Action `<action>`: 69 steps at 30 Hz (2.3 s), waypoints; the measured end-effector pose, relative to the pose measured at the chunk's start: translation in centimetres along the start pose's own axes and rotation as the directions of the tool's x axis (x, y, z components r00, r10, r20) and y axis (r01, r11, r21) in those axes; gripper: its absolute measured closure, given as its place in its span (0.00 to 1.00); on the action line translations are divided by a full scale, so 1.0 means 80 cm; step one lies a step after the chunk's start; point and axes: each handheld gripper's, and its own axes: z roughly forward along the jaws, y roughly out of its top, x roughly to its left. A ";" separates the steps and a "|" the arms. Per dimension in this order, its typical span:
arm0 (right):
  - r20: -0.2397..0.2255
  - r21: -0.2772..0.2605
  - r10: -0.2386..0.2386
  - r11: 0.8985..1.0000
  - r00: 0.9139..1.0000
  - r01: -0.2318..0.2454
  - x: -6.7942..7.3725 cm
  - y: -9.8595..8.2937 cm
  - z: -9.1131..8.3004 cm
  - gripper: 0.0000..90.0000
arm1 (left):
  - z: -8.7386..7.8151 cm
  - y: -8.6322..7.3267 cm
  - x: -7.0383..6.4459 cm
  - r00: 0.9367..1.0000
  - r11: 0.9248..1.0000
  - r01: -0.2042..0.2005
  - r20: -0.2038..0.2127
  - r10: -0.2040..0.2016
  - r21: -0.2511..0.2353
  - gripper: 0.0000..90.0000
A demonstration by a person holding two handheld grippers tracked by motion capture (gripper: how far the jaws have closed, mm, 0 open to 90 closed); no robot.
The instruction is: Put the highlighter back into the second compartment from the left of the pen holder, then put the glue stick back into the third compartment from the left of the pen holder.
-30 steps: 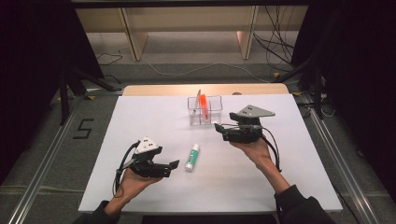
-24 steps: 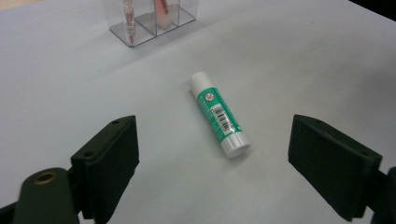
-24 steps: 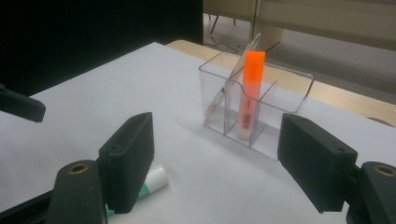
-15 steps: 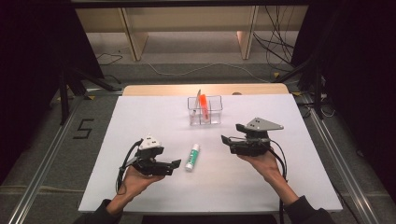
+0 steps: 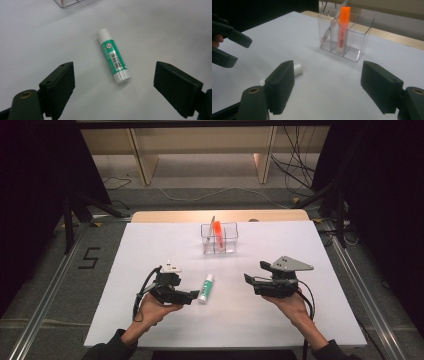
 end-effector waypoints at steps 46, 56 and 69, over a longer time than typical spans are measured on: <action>-0.008 0.030 0.010 0.999 1.000 -0.010 0.009 -0.029 -0.019 0.26 | 0.059 0.035 -0.011 1.000 0.983 0.000 0.026 -0.005 0.186 0.20; -0.012 0.037 -0.003 0.999 1.000 0.003 0.014 -0.028 -0.018 0.27 | 0.074 0.044 -0.011 1.000 0.975 0.007 -0.023 -0.002 0.223 0.22; -0.015 0.045 -0.004 0.999 1.000 0.004 0.015 -0.029 -0.017 0.27 | 0.102 0.050 -0.010 0.998 0.961 -0.006 -0.061 0.024 0.275 0.36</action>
